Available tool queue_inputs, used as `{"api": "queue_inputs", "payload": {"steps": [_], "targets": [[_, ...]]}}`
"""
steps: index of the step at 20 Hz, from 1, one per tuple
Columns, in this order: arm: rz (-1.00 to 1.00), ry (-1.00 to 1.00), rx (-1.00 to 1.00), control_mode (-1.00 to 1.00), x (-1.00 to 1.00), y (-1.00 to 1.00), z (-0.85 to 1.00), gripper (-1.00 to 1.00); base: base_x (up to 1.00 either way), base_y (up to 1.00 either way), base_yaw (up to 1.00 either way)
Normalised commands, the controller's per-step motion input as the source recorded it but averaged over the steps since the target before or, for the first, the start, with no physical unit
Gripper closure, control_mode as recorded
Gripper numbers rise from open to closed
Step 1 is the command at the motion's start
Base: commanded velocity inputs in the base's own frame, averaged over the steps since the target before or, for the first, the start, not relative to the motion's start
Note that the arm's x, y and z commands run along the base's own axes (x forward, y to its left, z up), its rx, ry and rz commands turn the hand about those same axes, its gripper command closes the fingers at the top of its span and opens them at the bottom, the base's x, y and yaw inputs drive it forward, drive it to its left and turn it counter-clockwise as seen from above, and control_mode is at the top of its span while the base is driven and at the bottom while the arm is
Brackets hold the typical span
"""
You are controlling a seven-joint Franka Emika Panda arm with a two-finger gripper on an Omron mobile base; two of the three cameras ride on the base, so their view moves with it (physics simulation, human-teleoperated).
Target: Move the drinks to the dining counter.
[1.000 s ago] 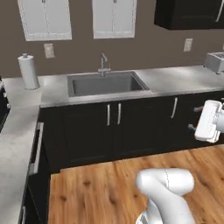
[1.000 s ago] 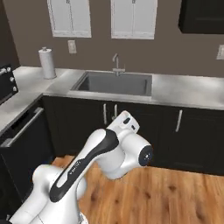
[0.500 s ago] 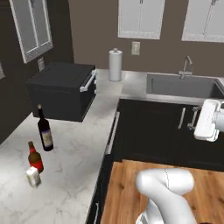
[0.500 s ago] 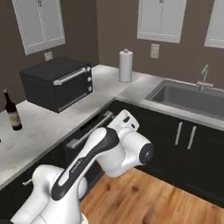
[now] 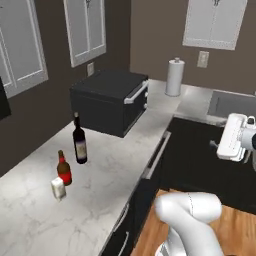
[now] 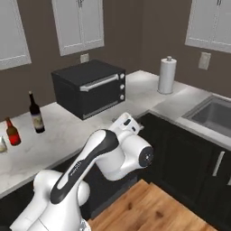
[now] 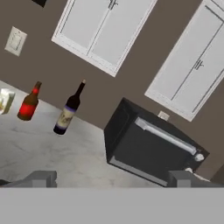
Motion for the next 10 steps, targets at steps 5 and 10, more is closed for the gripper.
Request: {"api": "queue_inputs", "payload": {"steps": [5,10], "targets": [[0.0,0.0,0.0,1.0,0.0,0.0,0.0,-1.0,0.66,0.57,0.51],[0.0,0.0,0.0,1.0,0.0,0.0,0.0,-1.0,0.16,0.76,0.49]]}}
